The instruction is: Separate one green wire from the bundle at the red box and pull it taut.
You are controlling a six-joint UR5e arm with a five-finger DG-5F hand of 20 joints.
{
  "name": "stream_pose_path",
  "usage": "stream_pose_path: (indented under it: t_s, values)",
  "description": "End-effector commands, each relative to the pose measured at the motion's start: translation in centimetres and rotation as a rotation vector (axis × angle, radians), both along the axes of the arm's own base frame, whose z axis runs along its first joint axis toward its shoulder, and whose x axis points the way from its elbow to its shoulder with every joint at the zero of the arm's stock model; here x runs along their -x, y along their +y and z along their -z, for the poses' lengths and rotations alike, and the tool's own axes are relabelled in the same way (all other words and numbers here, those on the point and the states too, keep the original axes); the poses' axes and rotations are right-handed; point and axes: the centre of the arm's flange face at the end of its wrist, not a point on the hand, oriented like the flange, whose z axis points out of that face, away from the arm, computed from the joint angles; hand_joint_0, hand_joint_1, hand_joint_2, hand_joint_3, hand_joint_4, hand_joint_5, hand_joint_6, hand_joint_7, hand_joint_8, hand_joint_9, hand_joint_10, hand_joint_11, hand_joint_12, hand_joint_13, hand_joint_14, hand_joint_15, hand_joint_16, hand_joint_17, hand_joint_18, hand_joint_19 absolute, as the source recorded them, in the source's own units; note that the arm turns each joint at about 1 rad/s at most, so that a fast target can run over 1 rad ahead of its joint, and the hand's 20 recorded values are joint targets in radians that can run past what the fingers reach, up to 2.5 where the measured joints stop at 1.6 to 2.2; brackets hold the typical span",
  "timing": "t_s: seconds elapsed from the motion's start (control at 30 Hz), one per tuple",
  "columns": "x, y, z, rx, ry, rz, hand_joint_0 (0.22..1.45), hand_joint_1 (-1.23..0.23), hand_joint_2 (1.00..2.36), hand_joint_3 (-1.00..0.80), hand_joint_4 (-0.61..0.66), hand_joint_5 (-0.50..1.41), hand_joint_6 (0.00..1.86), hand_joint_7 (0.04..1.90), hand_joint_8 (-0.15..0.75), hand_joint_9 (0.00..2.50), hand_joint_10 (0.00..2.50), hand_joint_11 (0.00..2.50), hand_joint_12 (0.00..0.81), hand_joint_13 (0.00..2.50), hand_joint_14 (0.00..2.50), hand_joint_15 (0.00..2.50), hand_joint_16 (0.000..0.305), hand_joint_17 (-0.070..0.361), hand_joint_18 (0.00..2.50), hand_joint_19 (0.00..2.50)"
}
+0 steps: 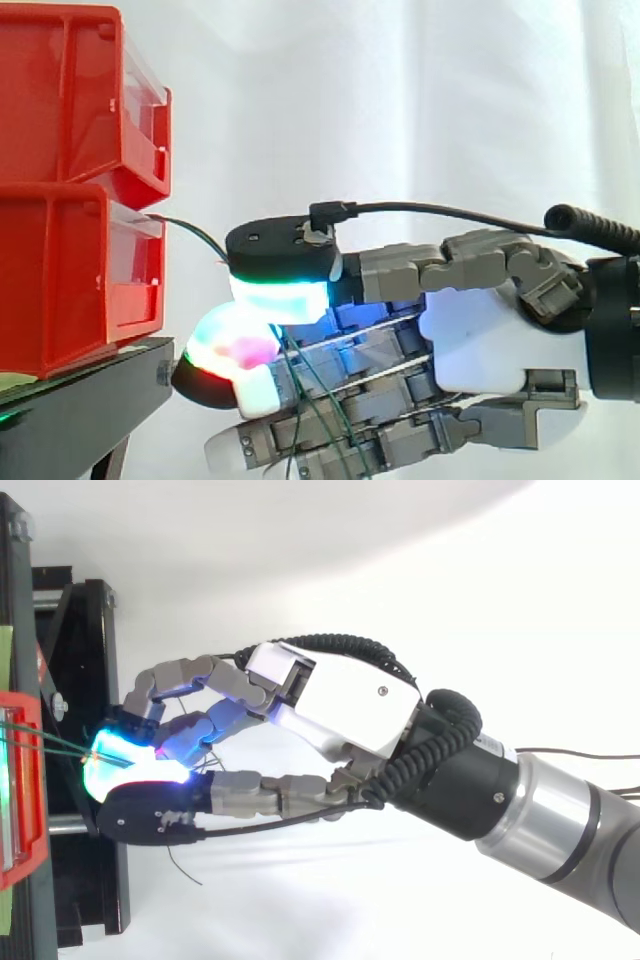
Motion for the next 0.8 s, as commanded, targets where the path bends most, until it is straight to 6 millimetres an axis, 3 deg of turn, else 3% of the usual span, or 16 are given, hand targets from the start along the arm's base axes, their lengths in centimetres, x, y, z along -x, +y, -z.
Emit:
stream_pose_path:
  t_s: [0.0, 0.1, 0.33, 0.5, 0.57, 0.77]
  values:
    - [0.5, -0.1, -0.8, -0.007, 0.018, 0.000, 0.56, -0.79, 1.01, -0.34, 0.19, -0.18, 0.91, 1.05, 0.293, 0.95, 0.02, 0.59, 0.342, 0.72, 0.01, 0.18, 0.043, 0.097, 0.72, 0.20]
    - [0.7, -0.3, -1.4, -0.009, 0.027, 0.001, 0.54, -0.71, 1.00, -0.48, 0.21, -0.17, 0.90, 1.00, 0.295, 0.97, 0.02, 0.55, 0.343, 0.73, 0.01, 0.18, 0.044, 0.099, 0.73, 0.20]
    - [0.7, -0.9, -2.7, -0.002, 0.038, 0.010, 0.53, -0.56, 1.00, -0.48, 0.21, -0.15, 0.86, 1.05, 0.296, 1.00, 0.01, 0.51, 0.343, 0.75, 0.01, 0.18, 0.045, 0.100, 0.75, 0.22]
    - [0.5, -1.4, -4.2, 0.013, 0.062, 0.015, 0.57, -0.60, 1.01, -0.26, 0.18, -0.15, 0.87, 1.15, 0.298, 1.01, 0.02, 0.52, 0.335, 0.76, 0.01, 0.19, 0.043, 0.096, 0.74, 0.23]
    - [0.4, -1.5, -4.9, 0.017, 0.072, 0.012, 0.58, -0.64, 1.01, -0.17, 0.20, -0.15, 0.89, 1.14, 0.326, 1.02, 0.01, 0.50, 0.371, 0.79, 0.01, 0.18, 0.050, 0.113, 0.81, 0.18]
    - [0.5, -2.0, -5.0, 0.020, 0.085, 0.010, 0.59, -0.70, 1.01, -0.11, 0.14, -0.16, 0.91, 1.11, 0.323, 0.99, 0.01, 0.50, 0.371, 0.78, 0.01, 0.18, 0.050, 0.112, 0.80, 0.19]
